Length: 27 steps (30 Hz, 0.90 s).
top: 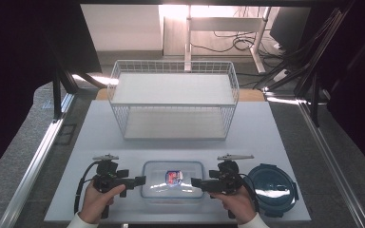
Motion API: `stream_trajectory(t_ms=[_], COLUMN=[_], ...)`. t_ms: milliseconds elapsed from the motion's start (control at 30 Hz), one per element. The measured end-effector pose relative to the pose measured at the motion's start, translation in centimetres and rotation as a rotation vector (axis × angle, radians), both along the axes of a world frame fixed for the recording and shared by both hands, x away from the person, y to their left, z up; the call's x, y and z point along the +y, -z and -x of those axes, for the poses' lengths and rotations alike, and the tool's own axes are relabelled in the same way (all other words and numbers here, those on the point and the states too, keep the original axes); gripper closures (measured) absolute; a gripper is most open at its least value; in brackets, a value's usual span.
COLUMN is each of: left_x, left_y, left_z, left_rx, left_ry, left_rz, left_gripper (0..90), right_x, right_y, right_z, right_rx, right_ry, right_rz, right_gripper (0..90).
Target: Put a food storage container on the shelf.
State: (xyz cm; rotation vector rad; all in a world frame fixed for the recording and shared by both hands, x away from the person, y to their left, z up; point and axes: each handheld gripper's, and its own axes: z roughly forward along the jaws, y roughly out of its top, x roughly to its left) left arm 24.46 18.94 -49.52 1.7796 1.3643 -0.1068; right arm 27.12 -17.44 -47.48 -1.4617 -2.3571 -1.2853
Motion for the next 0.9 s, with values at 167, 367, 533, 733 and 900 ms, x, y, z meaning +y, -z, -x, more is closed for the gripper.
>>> stream_trajectory(t_ms=[167, 367, 533, 733, 900], left_x=[-1.0, -2.3, -2.3, -2.5, -2.3], left_y=[0.7, 1.5, 2.0, 2.3, 2.1], left_z=[-0.6, -0.8, -0.6, -0.5, -0.5], left_rx=[0.027, 0.068, 0.103, 0.13, 0.128], left_ry=[0.023, 0.063, 0.052, 0.068, 0.057], left_rz=[0.021, 0.036, 0.08, 0.124, 0.131], left_gripper=[7.3, 8.0, 10.7, 14.5, 21.9], right_x=[0.2, 0.4, 0.2, 0.3, 0.0], right_y=[1.1, 2.0, 2.7, 3.3, 3.3], right_z=[0.0, -0.2, -0.5, -0.6, -0.7], right_rx=[0.046, 0.08, 0.136, 0.169, 0.203], right_ry=[-0.003, 0.003, 0.005, -0.005, 0.016], right_rz=[-0.012, -0.025, -0.068, -0.094, -0.113], right_gripper=[7.5, 7.2, 7.2, 11.4, 16.7])
